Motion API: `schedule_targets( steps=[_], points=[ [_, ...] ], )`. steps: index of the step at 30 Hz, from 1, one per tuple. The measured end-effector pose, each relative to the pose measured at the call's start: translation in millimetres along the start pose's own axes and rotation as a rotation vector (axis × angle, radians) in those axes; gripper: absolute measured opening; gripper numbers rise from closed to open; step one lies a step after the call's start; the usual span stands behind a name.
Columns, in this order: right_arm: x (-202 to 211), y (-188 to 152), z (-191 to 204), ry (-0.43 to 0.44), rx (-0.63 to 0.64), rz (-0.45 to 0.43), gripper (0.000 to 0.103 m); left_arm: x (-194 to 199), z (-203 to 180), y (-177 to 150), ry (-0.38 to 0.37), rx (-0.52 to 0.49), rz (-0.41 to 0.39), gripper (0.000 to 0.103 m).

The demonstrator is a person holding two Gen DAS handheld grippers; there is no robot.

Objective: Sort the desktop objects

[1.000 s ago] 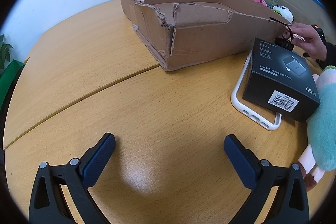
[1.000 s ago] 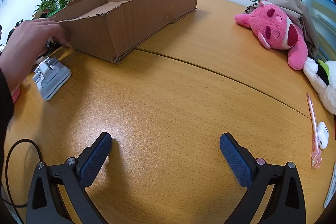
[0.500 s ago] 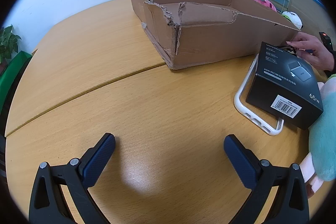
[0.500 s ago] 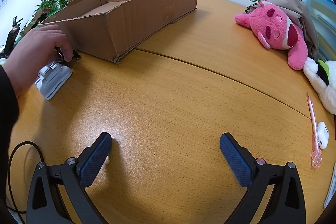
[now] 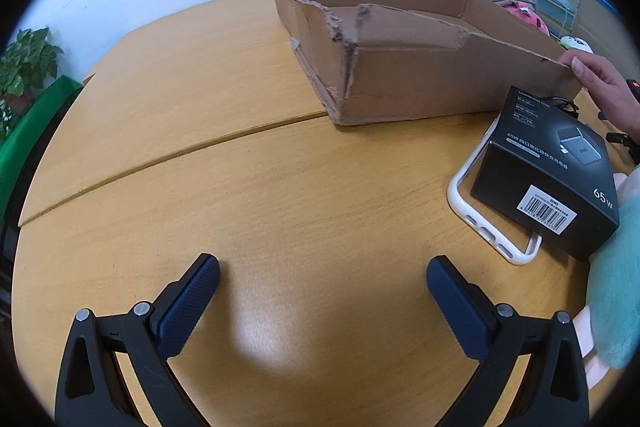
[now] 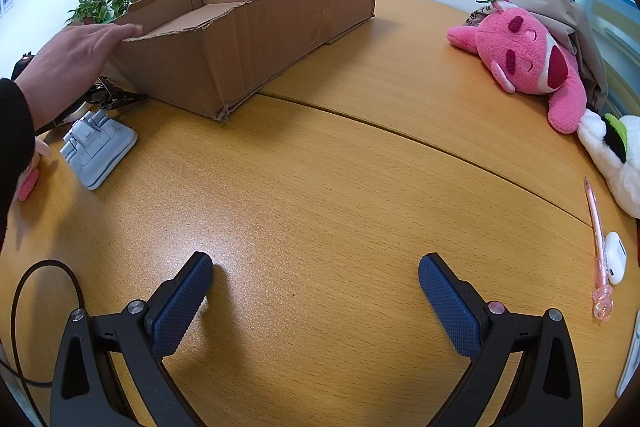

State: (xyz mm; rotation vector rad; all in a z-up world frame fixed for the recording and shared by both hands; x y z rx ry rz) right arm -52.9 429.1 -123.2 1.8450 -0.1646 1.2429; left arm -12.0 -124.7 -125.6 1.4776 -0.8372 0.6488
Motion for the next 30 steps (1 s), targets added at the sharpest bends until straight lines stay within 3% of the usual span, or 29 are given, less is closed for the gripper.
schedule_targets(
  steps=[11, 18, 22, 26, 30],
  points=[
    [-0.1, 0.1, 0.8, 0.0, 0.0, 0.0, 0.103, 3.9, 0.8, -5.6, 0.024, 0.039, -0.005, 0.103],
    [-0.2, 0.0, 0.9, 0.0, 0.0, 0.0, 0.103, 8.2, 6.4, -7.7, 0.065, 0.116, -0.005, 0.102],
    [-0.3, 0.0, 1.1, 0.0, 0.001, 0.0, 0.103, 26.0, 2.1, -5.2, -0.025, 0.21, -0.053, 0.102],
    [-0.3, 0.0, 1.3, 0.0, 0.001, 0.0, 0.103, 60.5, -5.6, 2.7, -0.039, 0.291, -0.131, 0.102],
    [-4.1, 4.6, -0.4, -0.032, -0.042, 0.007, 0.103, 93.6, -34.2, 3.0, -0.141, 0.298, -0.177, 0.102]
  ],
)
Point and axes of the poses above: each gripper's, at about its wrist camera, not at the fingertips, and x roughly against the way its jaws point, z to its left, y to its top, the point moved 9 cm from there along -x, roughly the way its jaws point, and after that the axes turned 9 degrees about x, right-handed, at the moved point
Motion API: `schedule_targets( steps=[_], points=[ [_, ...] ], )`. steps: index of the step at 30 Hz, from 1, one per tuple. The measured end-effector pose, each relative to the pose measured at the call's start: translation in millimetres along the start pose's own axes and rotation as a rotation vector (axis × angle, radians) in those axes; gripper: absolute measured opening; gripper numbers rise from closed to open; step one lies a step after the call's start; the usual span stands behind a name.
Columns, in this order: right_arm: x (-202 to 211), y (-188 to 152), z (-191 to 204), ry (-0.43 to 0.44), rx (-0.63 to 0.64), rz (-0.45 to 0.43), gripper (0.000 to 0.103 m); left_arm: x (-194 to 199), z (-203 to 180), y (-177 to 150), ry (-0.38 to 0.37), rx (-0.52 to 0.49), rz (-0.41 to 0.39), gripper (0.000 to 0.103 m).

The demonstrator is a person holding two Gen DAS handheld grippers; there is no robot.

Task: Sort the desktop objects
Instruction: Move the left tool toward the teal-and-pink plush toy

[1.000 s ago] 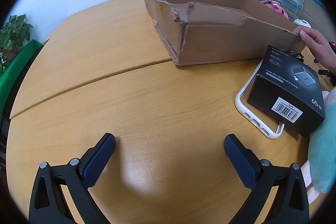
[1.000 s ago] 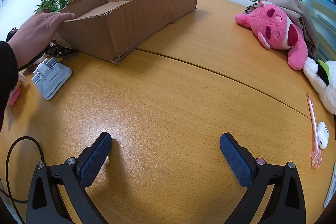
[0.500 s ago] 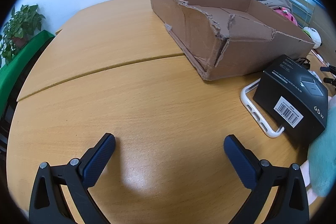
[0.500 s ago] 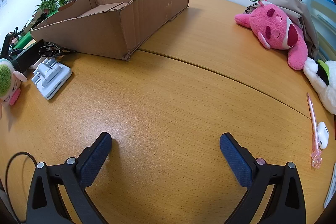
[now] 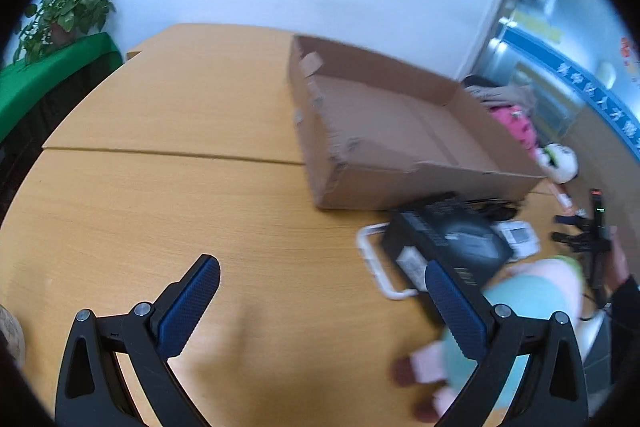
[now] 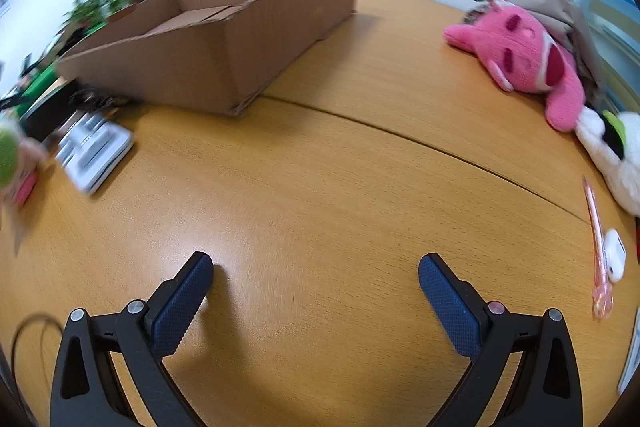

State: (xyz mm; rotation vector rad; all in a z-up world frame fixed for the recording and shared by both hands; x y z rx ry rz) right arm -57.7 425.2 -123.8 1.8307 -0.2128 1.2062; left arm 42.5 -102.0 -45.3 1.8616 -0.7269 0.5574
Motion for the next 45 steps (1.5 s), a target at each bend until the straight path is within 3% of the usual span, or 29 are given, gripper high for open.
schedule_targets(
  steps=[9, 14, 22, 25, 27, 32, 34, 37, 38, 39, 45],
  points=[
    [-3.7, 5.2, 8.1, -0.197, -0.273, 0.038, 0.103, 1.9, -46.5, -35.6, -0.034, -0.022, 0.03, 0.102],
    [-0.2, 4.8, 12.6, -0.246, -0.343, 0.049, 0.103, -1.9, -52.6, -36.6, -0.062, 0.015, 0.046, 0.102],
    [8.8, -3.3, 38.2, -0.249, -0.348, 0.05, 0.103, 16.0, -72.3, -50.3, -0.212, -0.004, 0.069, 0.102],
    [8.4, -0.3, 52.7, -0.219, -0.304, 0.044, 0.103, 5.7, -79.5, -61.4, -0.224, -0.009, 0.112, 0.102],
    [7.6, 1.1, 57.2, -0.205, -0.286, 0.041, 0.103, 1.5, -86.6, -64.6, -0.282, 0.011, 0.124, 0.102],
    [10.1, -3.0, 60.6, -0.216, -0.31, 0.06, 0.103, -12.8, -91.4, -67.8, -0.33, 0.061, 0.146, 0.103],
    [12.5, -3.5, 75.2, -0.185, -0.292, 0.082, 0.103, -14.4, -90.8, -68.5, -0.348, 0.077, 0.15, 0.101],
    [26.3, 3.8, 108.7, -0.09, -0.234, 0.03, 0.1, -12.1, -96.9, -70.0, -0.383, 0.061, 0.152, 0.086],
    [35.1, 9.4, 122.3, -0.046, -0.215, -0.002, 0.1, -11.1, -99.7, -69.7, -0.398, 0.056, 0.152, 0.077],
    [49.5, 19.6, 140.6, 0.009, -0.186, -0.05, 0.1, -10.1, -103.0, -69.5, -0.413, 0.05, 0.15, 0.075],
    [109.9, 78.9, 230.9, 0.201, -0.045, -0.297, 0.103, -16.7, -120.7, -73.2, -0.415, -0.001, 0.167, 0.072]
  ],
)
Point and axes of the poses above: each gripper's, at about its wrist camera, not at the fingertips, and x roughly against the way its jaws point, z to its left, y to its top, the point moved 9 cm from there along -x, roughly the way its jaws point, and after that the axes turned 9 degrees about x, right-handed, at the moved point
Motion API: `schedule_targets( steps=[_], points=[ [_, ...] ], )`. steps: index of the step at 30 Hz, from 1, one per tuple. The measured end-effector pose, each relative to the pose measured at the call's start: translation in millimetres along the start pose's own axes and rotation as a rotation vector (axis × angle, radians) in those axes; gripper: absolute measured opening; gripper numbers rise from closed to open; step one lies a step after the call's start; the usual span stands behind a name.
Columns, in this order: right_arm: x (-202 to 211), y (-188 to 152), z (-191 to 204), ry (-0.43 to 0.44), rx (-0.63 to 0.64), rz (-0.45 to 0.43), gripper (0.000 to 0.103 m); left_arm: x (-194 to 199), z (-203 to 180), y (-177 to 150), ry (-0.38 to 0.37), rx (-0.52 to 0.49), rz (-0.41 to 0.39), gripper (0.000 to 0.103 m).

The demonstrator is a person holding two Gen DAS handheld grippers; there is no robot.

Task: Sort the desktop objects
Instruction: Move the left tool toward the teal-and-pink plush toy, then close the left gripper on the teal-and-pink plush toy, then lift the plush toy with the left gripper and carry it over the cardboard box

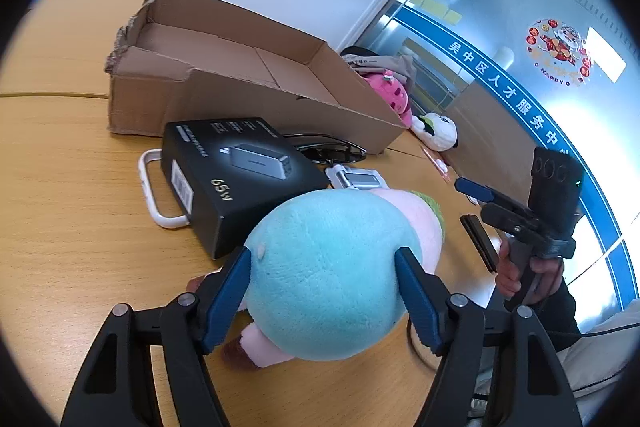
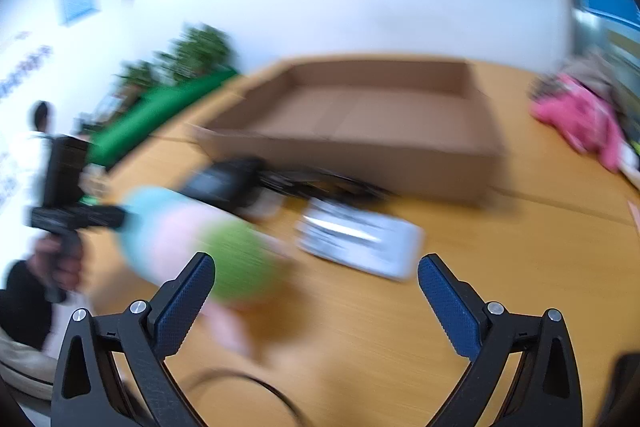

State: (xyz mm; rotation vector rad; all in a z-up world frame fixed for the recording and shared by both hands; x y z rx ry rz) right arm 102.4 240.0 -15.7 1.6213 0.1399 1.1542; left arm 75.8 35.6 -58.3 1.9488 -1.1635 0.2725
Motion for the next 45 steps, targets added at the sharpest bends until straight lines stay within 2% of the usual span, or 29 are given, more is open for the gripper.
schedule_targets(
  steps=[3, 6, 8, 18, 25, 31, 36, 45],
  points=[
    [-29.9, 7.7, 42.1, 0.094, -0.003, 0.018, 0.103, -5.9, -7.3, -0.9, 0.002, -0.021, 0.008, 0.07],
    [-60.2, -3.5, 61.3, 0.115, -0.008, 0.086, 0.102, -6.0, -9.4, -3.1, 0.007, -0.035, 0.006, 0.07],
    [-71.5, -10.7, 64.7, 0.096, -0.015, 0.104, 0.103, -6.2, -7.4, -2.9, 0.012, -0.029, 0.003, 0.069],
    [-70.2, -13.2, 54.2, 0.102, -0.075, 0.11, 0.098, -8.4, -9.6, -3.7, 0.008, -0.041, 0.011, 0.067],
    [-78.0, -25.1, 52.5, 0.152, -0.184, 0.125, 0.099, -8.2, -5.1, -6.2, 0.007, -0.021, 0.009, 0.067],
    [-76.8, -21.2, 64.3, 0.105, -0.173, 0.113, 0.092, -6.5, -2.2, -8.0, -0.019, 0.014, 0.018, 0.063],
    [-66.3, -16.6, 70.7, 0.077, -0.16, 0.109, 0.083, -1.8, -14.4, -7.6, -0.002, -0.027, 0.014, 0.061],
    [-33.0, 13.0, 71.5, 0.046, -0.123, 0.036, 0.082, 21.1, -47.6, 12.1, 0.004, -0.08, -0.049, 0.06]
  ],
)
Point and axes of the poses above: each gripper's, at about its wrist camera, not at the fingertips, and x roughly against the way its jaws point, z to its left, y to its top, the point moved 9 cm from there along -x, roughly the way its jaws point, and after that the axes turned 9 degrees about x, right-handed, at the moved point
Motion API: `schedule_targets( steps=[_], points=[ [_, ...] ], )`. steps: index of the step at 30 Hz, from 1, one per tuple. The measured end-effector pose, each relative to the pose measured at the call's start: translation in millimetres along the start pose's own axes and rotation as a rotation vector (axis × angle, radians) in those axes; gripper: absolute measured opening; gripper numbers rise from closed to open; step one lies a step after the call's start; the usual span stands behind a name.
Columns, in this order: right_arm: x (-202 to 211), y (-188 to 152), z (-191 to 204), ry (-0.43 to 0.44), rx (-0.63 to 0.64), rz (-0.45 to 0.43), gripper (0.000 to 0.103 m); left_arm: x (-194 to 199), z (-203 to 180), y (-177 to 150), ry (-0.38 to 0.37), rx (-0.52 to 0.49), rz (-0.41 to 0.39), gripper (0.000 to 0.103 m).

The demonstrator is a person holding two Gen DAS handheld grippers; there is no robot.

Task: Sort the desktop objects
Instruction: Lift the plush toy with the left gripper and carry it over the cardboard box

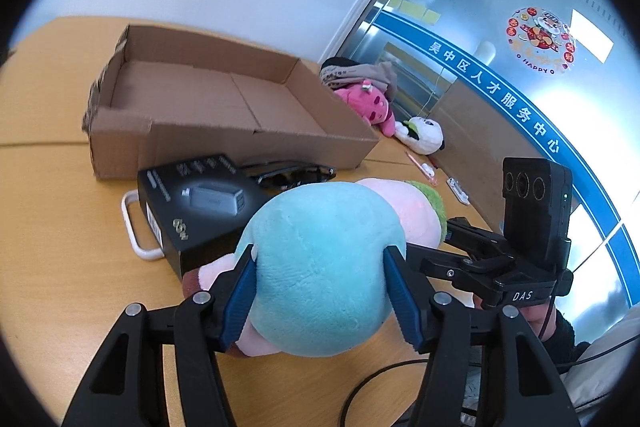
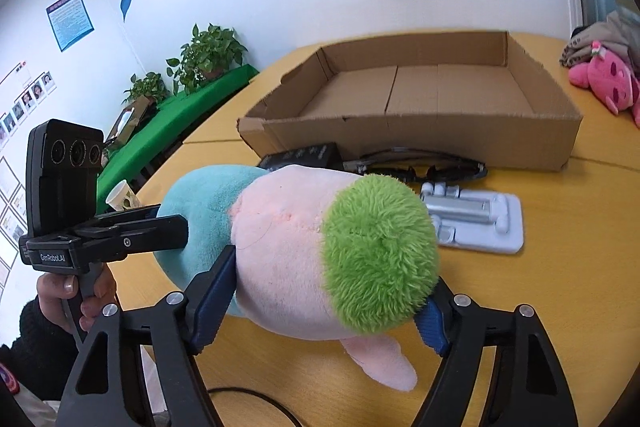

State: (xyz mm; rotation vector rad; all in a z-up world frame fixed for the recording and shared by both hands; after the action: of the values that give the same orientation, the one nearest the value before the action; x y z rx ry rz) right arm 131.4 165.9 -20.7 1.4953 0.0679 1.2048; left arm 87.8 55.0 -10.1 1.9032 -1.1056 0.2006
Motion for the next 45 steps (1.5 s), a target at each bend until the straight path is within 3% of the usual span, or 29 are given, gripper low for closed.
schedule_targets(
  steps=[11, 20, 26, 33, 37, 45],
  points=[
    [38.8, 75.9, -3.5, -0.041, 0.07, -0.143, 0.08, 22.9, -41.6, 82.5, 0.008, -0.129, -0.107, 0.06],
    [27.0, 192.6, -8.0, -0.07, 0.185, -0.228, 0.08, 51.5, -43.0, 194.5, 0.004, -0.177, -0.243, 0.06],
    [6.9, 266.4, -19.3, -0.077, 0.222, -0.278, 0.078, 44.3, -20.4, 271.5, 0.004, -0.206, -0.296, 0.06],
    [-53.1, 313.6, -57.2, -0.048, 0.18, -0.25, 0.078, 3.3, 34.3, 331.7, 0.042, -0.162, -0.286, 0.06],
    [-101.7, 326.8, -78.7, -0.029, 0.163, -0.197, 0.078, -31.8, 66.1, 355.2, 0.086, -0.134, -0.235, 0.06],
    [-201.3, 335.7, -122.3, 0.017, 0.082, -0.115, 0.078, -91.1, 145.0, 371.3, 0.115, 0.001, -0.161, 0.06]
  ],
)
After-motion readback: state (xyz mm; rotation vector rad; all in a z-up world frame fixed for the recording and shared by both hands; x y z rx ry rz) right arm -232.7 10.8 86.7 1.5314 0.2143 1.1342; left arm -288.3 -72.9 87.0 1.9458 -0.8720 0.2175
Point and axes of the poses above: each gripper's, at about its wrist camera, not at the fingertips, and x roughly against the way its jaws point, z to its left, y to its top, the point moved 9 cm from there along -x, roughly the way its jaws point, and after that the axes turned 9 degrees about x, right-handed, at the moved point
